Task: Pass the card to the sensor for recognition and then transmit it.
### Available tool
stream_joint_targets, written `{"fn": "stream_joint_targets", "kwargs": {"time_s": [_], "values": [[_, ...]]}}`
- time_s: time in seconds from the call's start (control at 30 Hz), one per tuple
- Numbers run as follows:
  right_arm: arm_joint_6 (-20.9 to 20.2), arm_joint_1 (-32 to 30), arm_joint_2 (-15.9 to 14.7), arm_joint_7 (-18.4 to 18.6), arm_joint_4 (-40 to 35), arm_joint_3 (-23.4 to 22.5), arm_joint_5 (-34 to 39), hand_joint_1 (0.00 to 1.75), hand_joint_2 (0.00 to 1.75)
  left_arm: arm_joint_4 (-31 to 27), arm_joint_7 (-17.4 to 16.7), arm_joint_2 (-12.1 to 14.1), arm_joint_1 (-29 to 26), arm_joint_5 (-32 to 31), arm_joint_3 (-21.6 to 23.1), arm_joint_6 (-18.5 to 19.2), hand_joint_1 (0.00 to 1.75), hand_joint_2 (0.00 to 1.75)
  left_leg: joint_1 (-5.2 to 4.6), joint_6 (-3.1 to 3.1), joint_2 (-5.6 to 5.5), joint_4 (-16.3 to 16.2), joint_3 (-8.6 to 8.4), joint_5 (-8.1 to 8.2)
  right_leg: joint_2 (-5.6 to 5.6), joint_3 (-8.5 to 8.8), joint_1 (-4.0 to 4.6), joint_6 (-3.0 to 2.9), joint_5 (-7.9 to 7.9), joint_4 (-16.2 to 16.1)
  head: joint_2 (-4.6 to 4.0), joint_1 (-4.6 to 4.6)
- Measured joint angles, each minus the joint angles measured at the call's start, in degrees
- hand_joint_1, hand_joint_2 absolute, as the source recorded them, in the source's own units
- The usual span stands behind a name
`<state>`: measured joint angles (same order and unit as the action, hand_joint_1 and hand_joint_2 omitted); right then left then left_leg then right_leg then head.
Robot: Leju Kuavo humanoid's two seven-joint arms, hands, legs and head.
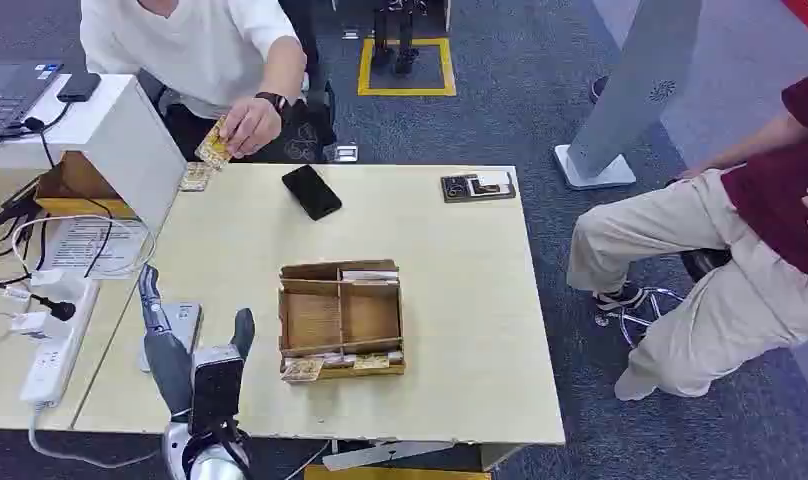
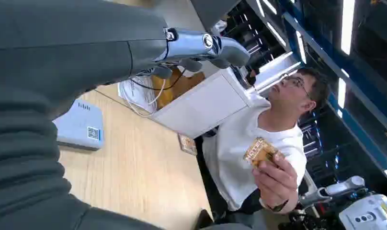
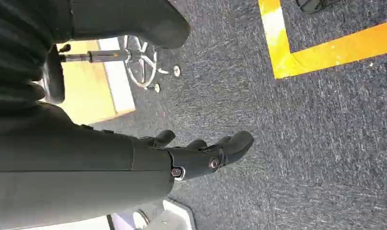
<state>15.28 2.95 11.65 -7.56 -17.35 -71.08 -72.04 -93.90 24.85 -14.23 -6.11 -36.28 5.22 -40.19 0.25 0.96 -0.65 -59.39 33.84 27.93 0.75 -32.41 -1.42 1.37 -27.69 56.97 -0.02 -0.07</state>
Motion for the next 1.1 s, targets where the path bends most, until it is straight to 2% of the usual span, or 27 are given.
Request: {"fn": "stream_joint_targets", "kwargs": {"time_s": [0.77, 0.9, 1.1], "values": [[0.28, 0.02, 0.0, -0.13, 0.28, 0.17, -0.81, 0.0, 1.75, 0.0, 1.49, 0.0, 0.07, -0.3, 0.0, 0.0, 0.0, 1.75, 0.0, 0.0, 0.0, 0.0, -0.01, 0.0, 0.0, -0.01, 0.0, 0.0, 0.0, 0.0, 0.0, 0.0], [0.26, 0.24, -0.18, -0.17, 0.59, 1.05, -2.1, 0.0, 1.75, 1.07, 1.53, -0.09, 0.67, -5.73, -0.57, 0.0, 0.0, 1.75, 0.0, 0.0, 0.01, 0.0, -0.02, 0.0, 0.01, -0.03, 0.0, 0.0, 0.0, -0.01, 0.0, -0.02], [0.24, 0.94, -0.92, 0.0, 1.49, 2.54, -3.58, 0.0, 1.75, 5.75, 0.15, -0.13, 6.71, -17.12, -5.0, 0.0, 0.0, 1.75, 0.0, -0.01, 0.03, 0.0, -0.07, -0.02, 0.03, 0.01, 0.0, -0.04, 0.05, 0.01, 0.0, 0.0]]}}
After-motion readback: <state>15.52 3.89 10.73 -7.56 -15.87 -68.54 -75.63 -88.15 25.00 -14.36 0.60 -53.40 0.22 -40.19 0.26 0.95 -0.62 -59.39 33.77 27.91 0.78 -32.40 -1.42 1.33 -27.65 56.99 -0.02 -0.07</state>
